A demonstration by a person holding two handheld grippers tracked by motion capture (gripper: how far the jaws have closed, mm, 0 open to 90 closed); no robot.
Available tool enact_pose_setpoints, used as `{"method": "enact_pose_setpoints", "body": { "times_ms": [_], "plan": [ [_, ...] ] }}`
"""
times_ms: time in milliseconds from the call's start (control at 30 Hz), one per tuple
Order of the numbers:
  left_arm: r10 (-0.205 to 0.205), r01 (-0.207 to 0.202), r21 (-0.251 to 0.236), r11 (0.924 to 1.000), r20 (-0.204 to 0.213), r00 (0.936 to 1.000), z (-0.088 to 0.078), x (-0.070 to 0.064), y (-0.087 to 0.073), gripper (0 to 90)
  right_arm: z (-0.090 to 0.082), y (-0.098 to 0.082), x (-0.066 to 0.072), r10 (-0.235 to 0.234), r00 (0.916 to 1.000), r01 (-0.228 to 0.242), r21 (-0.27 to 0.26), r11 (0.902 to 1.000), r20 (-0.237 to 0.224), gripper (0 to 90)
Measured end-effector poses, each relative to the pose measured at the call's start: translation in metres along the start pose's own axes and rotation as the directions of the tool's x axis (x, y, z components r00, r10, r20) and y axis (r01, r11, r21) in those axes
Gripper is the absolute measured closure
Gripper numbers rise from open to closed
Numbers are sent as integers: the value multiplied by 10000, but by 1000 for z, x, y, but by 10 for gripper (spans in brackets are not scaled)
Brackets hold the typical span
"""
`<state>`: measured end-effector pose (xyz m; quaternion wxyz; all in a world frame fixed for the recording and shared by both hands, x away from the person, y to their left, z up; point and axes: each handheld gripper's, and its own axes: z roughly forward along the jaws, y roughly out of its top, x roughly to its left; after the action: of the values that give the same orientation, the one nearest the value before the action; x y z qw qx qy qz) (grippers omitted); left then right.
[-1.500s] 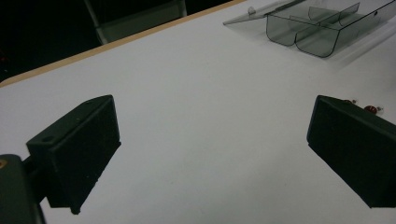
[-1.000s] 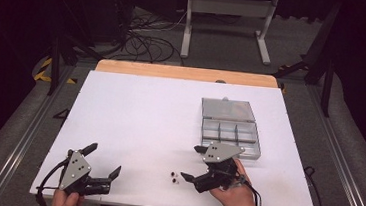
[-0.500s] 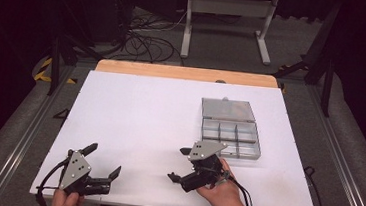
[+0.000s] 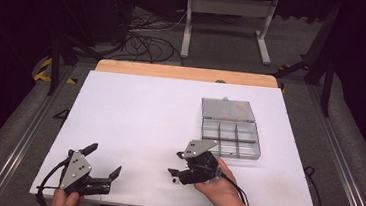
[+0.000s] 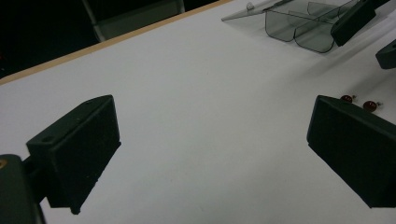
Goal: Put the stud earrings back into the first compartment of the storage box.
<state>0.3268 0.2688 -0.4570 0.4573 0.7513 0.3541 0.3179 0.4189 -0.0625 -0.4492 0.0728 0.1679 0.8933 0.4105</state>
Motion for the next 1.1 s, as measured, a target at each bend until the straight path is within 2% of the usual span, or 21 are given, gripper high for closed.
{"method": "enact_pose_setpoints", "body": {
  "times_ms": [367,433,667,700,1000,1033,1100],
  "plan": [
    [43,-43,67,10000,-11,10000,0,0,0,30,15,0,-2,47,9999,-32,1090,9940,-138,514],
    [21,-21,75,10000,-35,10000,0,0,0,30,19,0,-2,37,9999,-21,1397,9902,-112,557],
    [35,-34,100,9999,-58,10000,1,0,0,30,25,-1,-1,14,9998,20,1720,9851,-200,605],
    [39,-39,93,9999,-63,10000,1,0,0,30,27,-1,0,-56,9998,85,1804,9836,-166,638],
    [24,-24,122,9999,-60,10000,1,0,0,30,34,-2,3,-298,9995,307,2268,9735,-76,742],
    [25,-24,121,9999,-65,10000,1,0,0,30,36,-3,3,-367,9993,376,2337,9716,-82,792],
    [18,-17,116,9999,-65,10000,1,0,0,30,36,-3,4,-361,9993,360,2365,9710,-40,792]
  ]
}}
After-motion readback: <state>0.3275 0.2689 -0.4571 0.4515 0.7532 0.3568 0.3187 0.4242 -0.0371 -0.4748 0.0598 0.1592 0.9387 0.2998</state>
